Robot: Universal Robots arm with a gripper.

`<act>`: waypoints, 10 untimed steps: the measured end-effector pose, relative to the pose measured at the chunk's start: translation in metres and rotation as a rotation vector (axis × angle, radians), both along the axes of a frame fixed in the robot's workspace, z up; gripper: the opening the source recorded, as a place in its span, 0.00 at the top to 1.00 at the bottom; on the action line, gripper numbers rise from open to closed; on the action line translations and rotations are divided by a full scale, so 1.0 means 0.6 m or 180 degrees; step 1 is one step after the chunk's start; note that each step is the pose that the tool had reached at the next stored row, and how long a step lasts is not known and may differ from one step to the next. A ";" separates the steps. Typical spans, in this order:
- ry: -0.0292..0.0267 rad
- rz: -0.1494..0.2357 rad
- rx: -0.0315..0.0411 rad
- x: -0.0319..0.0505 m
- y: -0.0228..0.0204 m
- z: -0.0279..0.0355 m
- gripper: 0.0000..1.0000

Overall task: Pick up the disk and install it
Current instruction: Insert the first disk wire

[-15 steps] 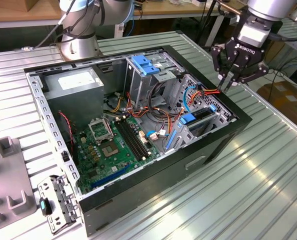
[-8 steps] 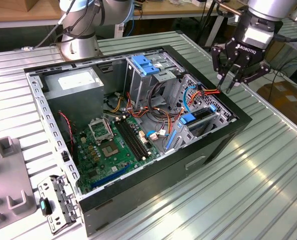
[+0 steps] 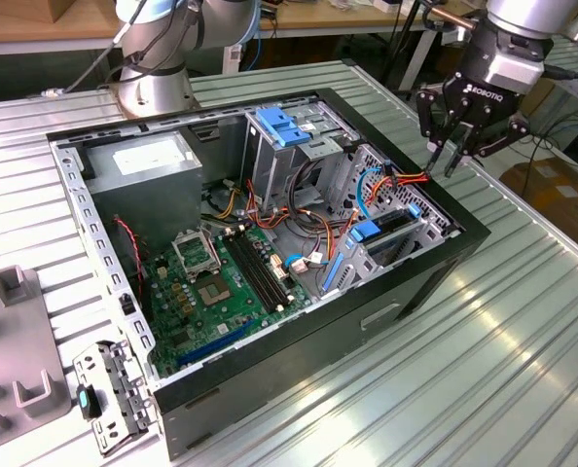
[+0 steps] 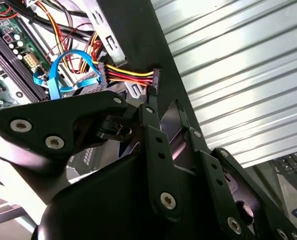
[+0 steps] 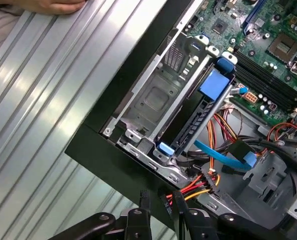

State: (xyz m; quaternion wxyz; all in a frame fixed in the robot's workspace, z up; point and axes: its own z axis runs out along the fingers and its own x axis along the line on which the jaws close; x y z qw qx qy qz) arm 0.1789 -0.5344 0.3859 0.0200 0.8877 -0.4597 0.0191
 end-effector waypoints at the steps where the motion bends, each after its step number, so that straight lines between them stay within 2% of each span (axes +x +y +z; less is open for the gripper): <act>1: 0.0000 0.0063 0.0000 0.001 0.0007 0.000 0.69; 7: 0.0000 0.0506 0.0007 0.001 0.0009 -0.004 0.69; 10: -0.0001 0.0574 0.0015 -0.004 0.0028 -0.007 0.69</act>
